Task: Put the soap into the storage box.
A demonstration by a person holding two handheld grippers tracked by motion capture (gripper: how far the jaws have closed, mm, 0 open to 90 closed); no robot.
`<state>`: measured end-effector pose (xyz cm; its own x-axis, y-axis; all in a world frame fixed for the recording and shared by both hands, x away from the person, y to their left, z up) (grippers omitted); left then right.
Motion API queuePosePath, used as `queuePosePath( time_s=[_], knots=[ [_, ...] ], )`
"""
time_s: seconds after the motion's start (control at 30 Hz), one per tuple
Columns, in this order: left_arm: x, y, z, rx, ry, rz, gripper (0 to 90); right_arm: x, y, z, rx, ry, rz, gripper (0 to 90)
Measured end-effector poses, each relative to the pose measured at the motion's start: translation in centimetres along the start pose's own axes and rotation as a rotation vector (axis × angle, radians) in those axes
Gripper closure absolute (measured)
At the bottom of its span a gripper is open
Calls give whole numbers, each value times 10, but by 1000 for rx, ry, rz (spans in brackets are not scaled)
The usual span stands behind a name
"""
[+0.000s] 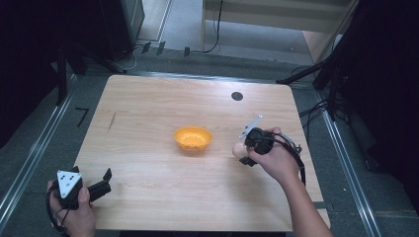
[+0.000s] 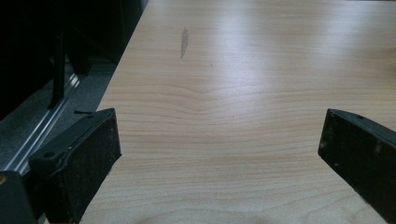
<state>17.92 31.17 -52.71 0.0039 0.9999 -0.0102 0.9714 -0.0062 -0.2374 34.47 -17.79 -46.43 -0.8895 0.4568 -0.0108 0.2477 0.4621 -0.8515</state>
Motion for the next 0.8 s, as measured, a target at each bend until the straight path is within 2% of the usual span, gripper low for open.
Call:
queuePosePath(
  time_s=[0.37,0.5,0.57,0.63,0.77,0.8],
  knots=[
    [-1,1,0,2,4,1,0,-6,-8,-21,-27,-58,-19,335],
    [-1,1,0,0,7,1,0,-5,-7,-35,-20,-100,-30,335],
    [-1,1,0,0,7,1,0,-4,-7,-38,-19,-102,-31,335],
    [0,0,0,-2,2,4,0,-3,-5,-47,-17,-131,-42,334],
    [-1,1,0,-5,1,4,0,-1,-2,-56,-14,-145,-53,335],
    [-1,1,0,-4,2,4,0,0,0,-63,-11,-165,-51,335]
  ],
)
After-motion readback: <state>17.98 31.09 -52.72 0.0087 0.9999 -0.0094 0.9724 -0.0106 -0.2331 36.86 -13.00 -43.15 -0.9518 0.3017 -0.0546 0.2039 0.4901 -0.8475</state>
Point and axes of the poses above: each handheld gripper's, and its own axes: y roughly forward along the jaws, z roughly out of its underside, x roughly to its left, the point moved 1 cm from there along y, roughly forward along the jaws, and after that the axes turned 11 degrees about -x, right-handed, at the moved point
